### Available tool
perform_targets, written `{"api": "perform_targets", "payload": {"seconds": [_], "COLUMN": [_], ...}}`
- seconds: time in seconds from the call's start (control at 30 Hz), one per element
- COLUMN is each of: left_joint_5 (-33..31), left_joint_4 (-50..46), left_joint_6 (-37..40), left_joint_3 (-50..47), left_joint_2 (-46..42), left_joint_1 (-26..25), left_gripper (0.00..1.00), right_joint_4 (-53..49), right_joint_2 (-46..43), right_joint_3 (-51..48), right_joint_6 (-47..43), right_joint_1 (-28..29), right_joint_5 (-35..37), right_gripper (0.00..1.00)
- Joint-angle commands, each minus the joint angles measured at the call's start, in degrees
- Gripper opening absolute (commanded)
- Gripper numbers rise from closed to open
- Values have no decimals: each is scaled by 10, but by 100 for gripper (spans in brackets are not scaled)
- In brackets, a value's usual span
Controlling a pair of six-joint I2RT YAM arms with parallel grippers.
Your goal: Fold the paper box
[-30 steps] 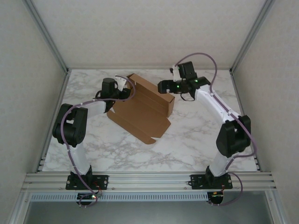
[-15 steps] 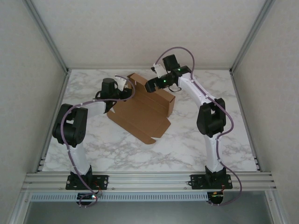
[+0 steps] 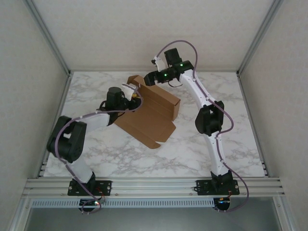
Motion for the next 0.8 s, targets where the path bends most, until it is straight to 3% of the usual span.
{"api": "perform_targets", "payload": {"seconds": [0.0, 0.1, 0.17, 0.27, 0.37, 0.43, 0.53, 0.63, 0.77], "left_joint_5": [-16, -38, -86, -159, -185, -157, -75, -9, 75], "left_joint_4": [49, 55, 51, -12, -77, -92, -112, -167, -172], "left_joint_6": [-30, -52, -72, -88, -129, -164, -211, -221, -285], "left_joint_3": [-33, -32, 3, 116, 249, 318, 420, 525, 569], "left_joint_2": [-99, -149, -141, -57, 57, 126, 227, 322, 381], "left_joint_1": [2, 16, 33, 53, 83, 101, 124, 131, 134], "left_gripper": [49, 50, 52, 52, 52, 52, 53, 53, 52], "right_joint_4": [68, 92, 89, 91, 92, 79, 70, 75, 101], "right_joint_2": [-119, -197, -238, -295, -357, -394, -456, -504, -522], "right_joint_3": [-109, -176, -216, -296, -382, -427, -500, -562, -613], "right_joint_6": [56, 110, 141, 176, 225, 264, 313, 377, 440], "right_joint_1": [-6, -21, -27, -28, -37, -48, -55, -61, -64], "right_joint_5": [93, 152, 174, 217, 233, 213, 207, 200, 154], "right_gripper": [88, 83, 80, 71, 65, 66, 76, 78, 80]}}
